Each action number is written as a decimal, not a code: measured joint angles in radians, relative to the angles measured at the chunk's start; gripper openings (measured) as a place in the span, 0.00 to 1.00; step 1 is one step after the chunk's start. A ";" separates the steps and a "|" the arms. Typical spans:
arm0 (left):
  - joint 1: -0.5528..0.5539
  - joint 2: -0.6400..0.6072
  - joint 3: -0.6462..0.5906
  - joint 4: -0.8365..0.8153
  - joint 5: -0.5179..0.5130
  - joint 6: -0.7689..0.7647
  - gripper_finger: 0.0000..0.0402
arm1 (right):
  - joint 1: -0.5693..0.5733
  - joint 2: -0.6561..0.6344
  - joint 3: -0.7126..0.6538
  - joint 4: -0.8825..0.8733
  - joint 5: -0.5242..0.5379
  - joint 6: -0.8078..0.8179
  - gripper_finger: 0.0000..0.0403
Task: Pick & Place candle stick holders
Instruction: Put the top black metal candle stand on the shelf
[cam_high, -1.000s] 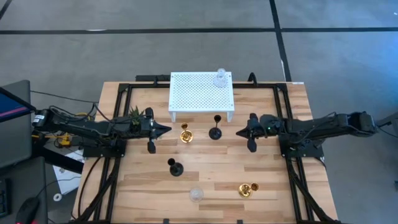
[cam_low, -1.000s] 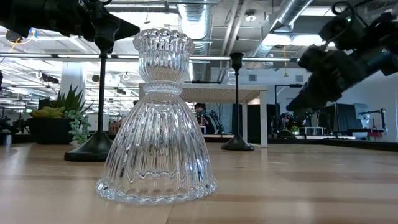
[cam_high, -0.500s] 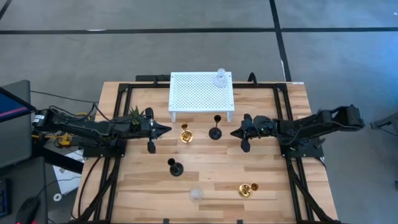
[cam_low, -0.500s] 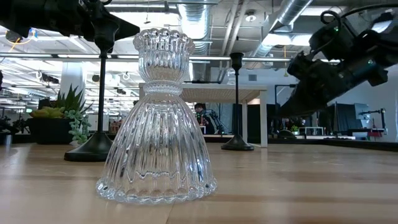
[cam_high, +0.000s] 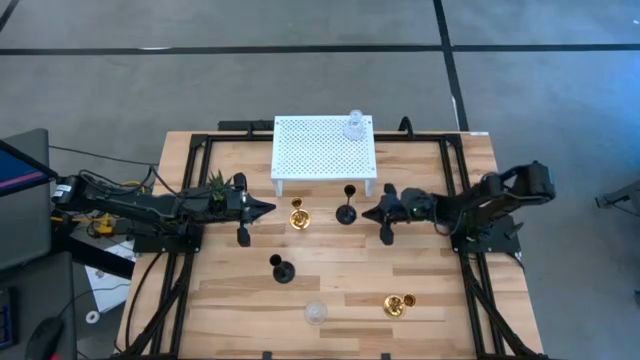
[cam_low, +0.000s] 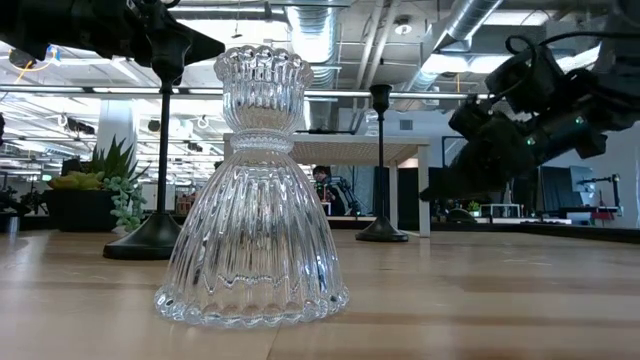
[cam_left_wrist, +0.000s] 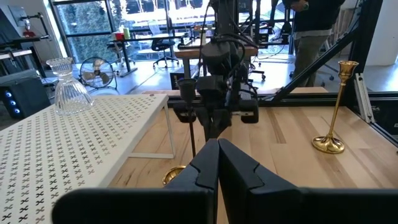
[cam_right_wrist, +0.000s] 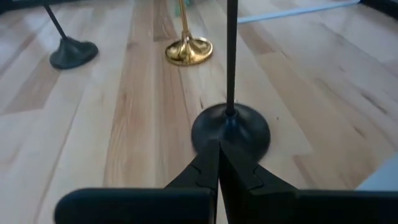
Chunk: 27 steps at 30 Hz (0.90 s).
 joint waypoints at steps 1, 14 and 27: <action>0.000 0.000 0.000 0.000 0.000 0.000 0.02 | 0.000 0.017 0.000 0.019 0.000 0.000 0.00; 0.000 0.000 0.000 0.000 0.000 0.000 0.02 | 0.000 0.179 0.119 0.078 0.007 0.035 0.16; 0.000 0.000 0.000 0.000 0.000 0.000 0.02 | 0.001 0.198 0.163 0.075 -0.001 0.131 0.54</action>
